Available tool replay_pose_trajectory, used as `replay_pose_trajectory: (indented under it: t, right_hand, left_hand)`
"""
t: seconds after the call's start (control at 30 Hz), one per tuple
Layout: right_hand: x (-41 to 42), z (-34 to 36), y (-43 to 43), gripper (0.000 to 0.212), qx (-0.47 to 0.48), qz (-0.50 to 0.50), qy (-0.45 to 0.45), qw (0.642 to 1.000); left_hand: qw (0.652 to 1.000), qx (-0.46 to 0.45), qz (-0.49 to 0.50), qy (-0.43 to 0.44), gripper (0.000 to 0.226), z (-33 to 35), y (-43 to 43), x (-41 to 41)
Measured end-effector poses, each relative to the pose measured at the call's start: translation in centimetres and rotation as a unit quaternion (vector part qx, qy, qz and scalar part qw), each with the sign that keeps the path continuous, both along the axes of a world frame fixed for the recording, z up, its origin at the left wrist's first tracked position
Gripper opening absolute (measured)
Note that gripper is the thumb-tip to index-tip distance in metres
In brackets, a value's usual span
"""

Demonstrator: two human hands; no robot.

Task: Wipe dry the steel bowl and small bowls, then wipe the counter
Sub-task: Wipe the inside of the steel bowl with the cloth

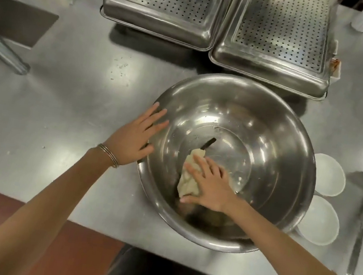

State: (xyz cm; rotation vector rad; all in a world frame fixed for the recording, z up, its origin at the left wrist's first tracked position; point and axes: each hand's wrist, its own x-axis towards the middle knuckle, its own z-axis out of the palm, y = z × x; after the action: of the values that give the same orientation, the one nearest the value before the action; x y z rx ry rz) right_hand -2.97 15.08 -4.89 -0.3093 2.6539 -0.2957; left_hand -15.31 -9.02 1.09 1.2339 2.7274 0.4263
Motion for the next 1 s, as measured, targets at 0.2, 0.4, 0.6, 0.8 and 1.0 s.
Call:
replay_pose_trajectory:
  t: [0.2, 0.4, 0.6, 0.8, 1.0]
  right_hand:
    - [-1.0, -0.9, -1.5, 0.068, 0.022, -0.023, 0.105, 0.994]
    - [-8.8, 1.7, 0.5, 0.075, -0.237, -0.23, 0.248, 0.911]
    - [-11.9, -1.3, -2.4, 0.077, -0.067, -0.263, 0.19, 0.944]
    - [-8.7, -1.7, -2.9, 0.058, -0.01, -0.069, 0.2, 0.977]
    - [-11.1, 2.3, -1.4, 0.054, -0.312, -0.323, 0.285, 0.847]
  left_hand:
    - [0.981, 0.015, 0.187, -0.046, 0.082, 0.0, 2.7, 1.7]
    - [0.974, 0.102, 0.183, -0.088, 0.083, -0.4, 2.7, 1.2]
    - [0.964, 0.162, 0.171, -0.12, 0.084, -1.4, 2.5, 0.2]
    - [0.912, 0.269, 0.216, -0.22, 0.08, -1.2, 2.7, 0.3]
    - [0.802, 0.354, 0.312, -0.365, 0.07, -0.8, 2.6, 1.2]
